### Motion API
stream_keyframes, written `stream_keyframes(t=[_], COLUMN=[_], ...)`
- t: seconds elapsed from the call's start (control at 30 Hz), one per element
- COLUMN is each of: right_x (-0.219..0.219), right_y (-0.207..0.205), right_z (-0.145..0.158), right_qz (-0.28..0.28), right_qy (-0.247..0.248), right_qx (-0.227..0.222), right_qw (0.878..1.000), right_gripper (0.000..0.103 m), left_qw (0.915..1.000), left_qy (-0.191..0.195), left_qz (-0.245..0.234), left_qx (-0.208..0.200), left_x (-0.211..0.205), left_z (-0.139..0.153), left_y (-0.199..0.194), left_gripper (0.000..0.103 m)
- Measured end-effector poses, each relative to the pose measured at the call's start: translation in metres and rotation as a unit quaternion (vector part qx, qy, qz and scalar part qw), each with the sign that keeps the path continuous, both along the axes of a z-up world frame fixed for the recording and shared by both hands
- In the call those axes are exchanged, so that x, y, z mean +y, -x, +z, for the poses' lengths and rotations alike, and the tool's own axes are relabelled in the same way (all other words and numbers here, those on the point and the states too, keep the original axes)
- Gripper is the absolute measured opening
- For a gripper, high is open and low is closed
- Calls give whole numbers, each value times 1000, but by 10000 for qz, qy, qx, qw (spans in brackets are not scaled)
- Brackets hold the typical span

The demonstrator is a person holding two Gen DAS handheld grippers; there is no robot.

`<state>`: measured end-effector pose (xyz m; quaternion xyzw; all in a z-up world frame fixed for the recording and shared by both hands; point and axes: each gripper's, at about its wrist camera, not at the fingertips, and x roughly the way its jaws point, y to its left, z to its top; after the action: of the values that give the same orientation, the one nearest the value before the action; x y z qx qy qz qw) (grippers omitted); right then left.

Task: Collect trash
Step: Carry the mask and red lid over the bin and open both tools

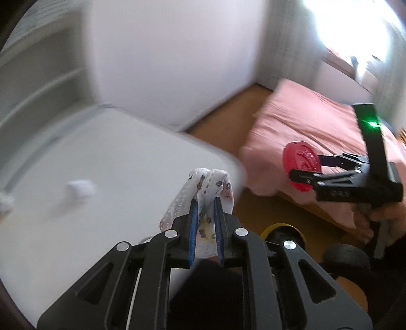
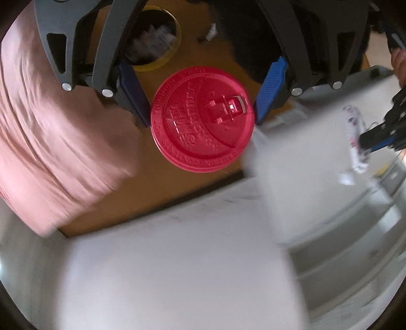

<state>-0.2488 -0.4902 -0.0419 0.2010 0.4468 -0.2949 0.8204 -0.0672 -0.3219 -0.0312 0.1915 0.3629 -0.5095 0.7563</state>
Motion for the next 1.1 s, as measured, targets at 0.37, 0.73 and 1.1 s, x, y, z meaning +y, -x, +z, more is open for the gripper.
stream_keyframes(t=[0.37, 0.73, 1.1], right_x=[-87, -74, -73], right_y=[170, 208, 211], right_z=[-117, -188, -190], right_qz=[-1708, -1699, -1613], right_qy=[-1013, -1898, -2021], right_qx=[831, 1391, 1334], right_qw=[9765, 9569, 9567], right_gripper=[79, 77, 77], left_qw=[9849, 9627, 9493], left_qy=[-644, -1516, -1804], left_qz=[-1533, -2027, -2291], left_qx=[482, 959, 1173], left_x=[-131, -195, -213], left_z=[-114, -204, -225], left_y=[108, 160, 184], left_gripper=[12, 12, 32])
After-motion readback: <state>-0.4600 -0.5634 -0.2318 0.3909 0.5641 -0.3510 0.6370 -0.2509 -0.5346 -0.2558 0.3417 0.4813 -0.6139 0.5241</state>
